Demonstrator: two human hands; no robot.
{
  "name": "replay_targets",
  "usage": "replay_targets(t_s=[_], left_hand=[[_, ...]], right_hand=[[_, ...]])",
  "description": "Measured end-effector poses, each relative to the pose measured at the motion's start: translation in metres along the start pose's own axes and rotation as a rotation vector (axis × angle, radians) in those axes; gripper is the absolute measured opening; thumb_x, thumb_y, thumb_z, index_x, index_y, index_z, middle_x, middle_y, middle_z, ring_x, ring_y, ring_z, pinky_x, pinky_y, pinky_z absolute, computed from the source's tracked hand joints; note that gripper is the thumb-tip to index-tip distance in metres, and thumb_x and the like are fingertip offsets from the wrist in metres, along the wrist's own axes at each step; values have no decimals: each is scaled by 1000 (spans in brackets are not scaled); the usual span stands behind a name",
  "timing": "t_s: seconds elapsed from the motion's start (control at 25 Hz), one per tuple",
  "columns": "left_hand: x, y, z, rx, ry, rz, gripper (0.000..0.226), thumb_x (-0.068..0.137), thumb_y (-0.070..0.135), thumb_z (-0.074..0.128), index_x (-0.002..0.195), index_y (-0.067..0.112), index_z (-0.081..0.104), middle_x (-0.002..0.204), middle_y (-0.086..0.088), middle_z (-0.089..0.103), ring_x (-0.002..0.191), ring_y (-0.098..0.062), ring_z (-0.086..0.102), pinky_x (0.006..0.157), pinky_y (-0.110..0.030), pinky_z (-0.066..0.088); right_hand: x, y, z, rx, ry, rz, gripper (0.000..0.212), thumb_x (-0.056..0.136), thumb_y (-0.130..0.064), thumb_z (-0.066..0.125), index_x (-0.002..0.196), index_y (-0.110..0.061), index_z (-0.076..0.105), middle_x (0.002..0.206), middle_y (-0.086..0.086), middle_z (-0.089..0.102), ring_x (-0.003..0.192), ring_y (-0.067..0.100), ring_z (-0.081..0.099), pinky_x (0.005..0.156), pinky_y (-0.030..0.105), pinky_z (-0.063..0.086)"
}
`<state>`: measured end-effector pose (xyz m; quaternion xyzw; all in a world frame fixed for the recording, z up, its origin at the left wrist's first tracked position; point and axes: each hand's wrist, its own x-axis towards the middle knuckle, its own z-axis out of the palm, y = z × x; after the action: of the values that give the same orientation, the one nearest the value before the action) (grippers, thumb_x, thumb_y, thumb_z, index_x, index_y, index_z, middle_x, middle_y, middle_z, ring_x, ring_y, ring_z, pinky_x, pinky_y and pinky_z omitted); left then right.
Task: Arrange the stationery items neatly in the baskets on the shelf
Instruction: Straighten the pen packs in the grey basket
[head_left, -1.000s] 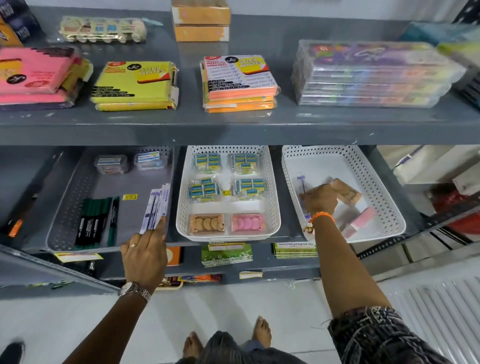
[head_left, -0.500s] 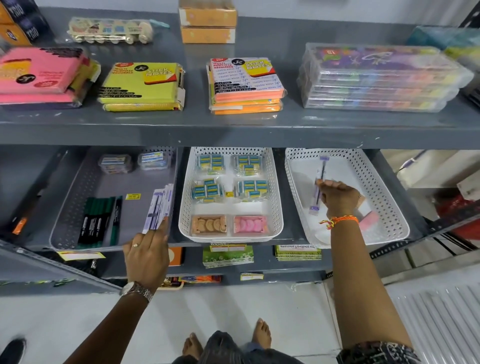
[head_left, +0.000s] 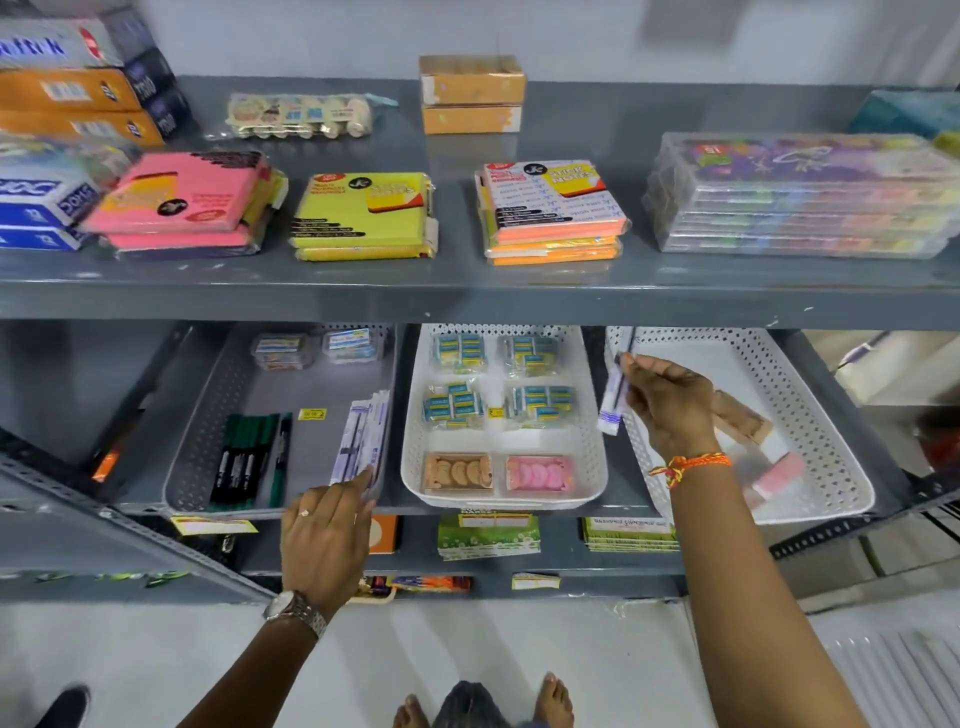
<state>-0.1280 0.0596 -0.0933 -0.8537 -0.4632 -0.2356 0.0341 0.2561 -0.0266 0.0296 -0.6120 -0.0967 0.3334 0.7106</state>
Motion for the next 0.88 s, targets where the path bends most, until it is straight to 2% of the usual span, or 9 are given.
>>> replay_targets(t_s=[0.16,0.28,0.36,0.4,0.52,0.6,0.76,0.88], left_hand=[[-11,-38,-15,-12,-18,-84,45,93,43,46,120,13,66,107,-10,70,100,-32,59,86,-43,37],[-17,-73,-19,-27,-53,-139,44,91,42,51,122,13,62,110,-11,67,102,-33,58,89,-45,40],[-20,-84,-18,-55,-64,-122,42,92,40,53,124,14,60,111,-10,66,101,-32,58,90,-45,41],[-21,-87,-17,-62,-57,-113,40,92,38,53,123,14,59,111,-10,65,100,-32,58,90,-45,41],[-22,-91,-13,-91,-29,-96,33,91,33,54,117,13,60,108,-10,64,98,-31,57,90,-43,40],[-21,-90,-12,-122,-12,-85,30,90,29,57,114,12,60,107,-10,64,97,-32,57,89,-43,38],[-24,-94,-10,-170,9,-49,28,88,23,61,114,13,57,107,-11,64,97,-35,56,91,-45,40],[-25,-96,-8,-178,-20,-53,28,90,23,60,115,14,57,108,-11,65,98,-36,59,94,-46,41]], right_hand=[[-29,29,82,-102,-321,69,7,82,0,74,86,-6,74,77,4,78,67,16,65,58,24,51],[-48,64,154,-239,-458,116,22,78,7,76,98,2,68,71,6,76,65,17,71,53,23,55],[-58,88,194,-391,-489,96,27,74,7,80,96,1,67,69,12,71,54,16,69,52,26,57],[-61,100,214,-511,-501,57,26,73,4,82,93,-2,67,72,16,71,54,18,68,57,29,59],[-64,134,259,-926,-548,-168,20,71,-9,86,86,-5,74,85,17,77,73,26,74,76,37,61],[-60,149,275,-1116,-593,-286,22,70,-11,86,86,0,75,88,18,77,83,30,74,83,39,60],[-58,167,290,-1341,-634,-406,30,67,-14,87,90,-1,74,92,19,75,89,34,72,83,41,58],[-59,166,289,-1363,-630,-463,24,71,-3,81,93,1,73,94,21,74,91,35,71,82,40,59]])
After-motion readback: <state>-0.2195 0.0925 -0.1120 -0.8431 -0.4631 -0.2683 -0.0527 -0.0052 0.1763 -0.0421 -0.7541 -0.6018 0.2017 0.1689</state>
